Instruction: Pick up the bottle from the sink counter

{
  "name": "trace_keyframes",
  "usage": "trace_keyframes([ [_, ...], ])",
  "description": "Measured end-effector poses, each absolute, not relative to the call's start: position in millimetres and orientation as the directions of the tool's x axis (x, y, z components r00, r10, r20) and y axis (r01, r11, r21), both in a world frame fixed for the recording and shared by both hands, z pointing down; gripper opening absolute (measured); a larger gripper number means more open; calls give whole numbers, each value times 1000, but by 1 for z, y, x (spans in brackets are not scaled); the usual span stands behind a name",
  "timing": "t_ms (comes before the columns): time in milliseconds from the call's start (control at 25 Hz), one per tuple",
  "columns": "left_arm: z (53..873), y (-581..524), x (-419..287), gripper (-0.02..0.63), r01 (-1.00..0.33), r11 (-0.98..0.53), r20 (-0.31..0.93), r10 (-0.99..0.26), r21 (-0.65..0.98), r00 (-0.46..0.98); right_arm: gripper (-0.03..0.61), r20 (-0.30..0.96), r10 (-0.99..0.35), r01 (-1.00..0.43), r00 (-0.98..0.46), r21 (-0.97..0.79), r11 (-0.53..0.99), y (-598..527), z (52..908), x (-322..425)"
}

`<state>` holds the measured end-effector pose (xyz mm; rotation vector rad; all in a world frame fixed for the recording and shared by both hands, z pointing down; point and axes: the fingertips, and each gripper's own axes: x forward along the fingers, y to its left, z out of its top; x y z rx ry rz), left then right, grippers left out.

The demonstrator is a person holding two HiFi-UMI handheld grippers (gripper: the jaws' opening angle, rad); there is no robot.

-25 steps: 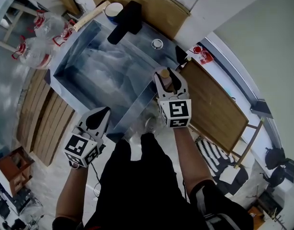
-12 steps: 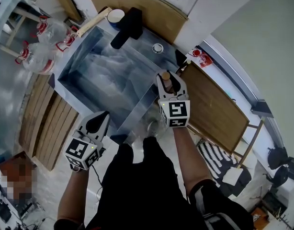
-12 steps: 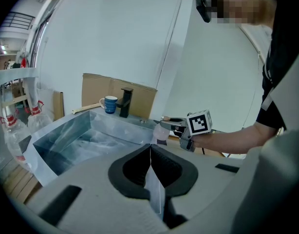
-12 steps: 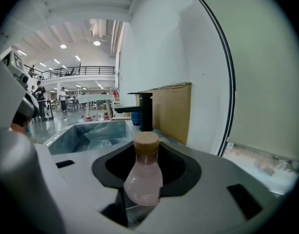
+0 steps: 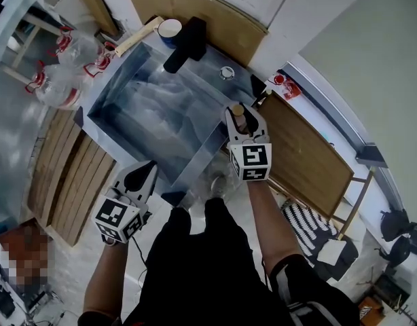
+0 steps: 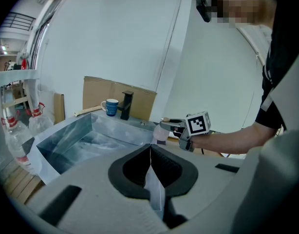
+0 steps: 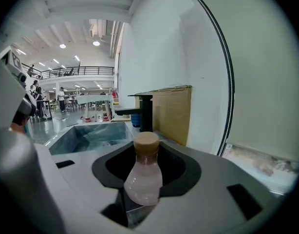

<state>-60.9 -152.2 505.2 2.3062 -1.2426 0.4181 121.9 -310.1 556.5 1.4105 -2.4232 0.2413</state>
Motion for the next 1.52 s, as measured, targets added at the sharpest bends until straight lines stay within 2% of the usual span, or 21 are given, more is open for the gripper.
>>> trace_keyframes([
  [960, 452, -164, -87, 21, -818, -504, 337, -747, 275, 573, 140, 300, -774, -799, -558, 58, 598, -273, 453, 76],
  [1520, 421, -173, -111, 20, -808, -523, 264, -767, 271, 584, 140, 278, -746, -776, -605, 6, 631, -243, 409, 42],
])
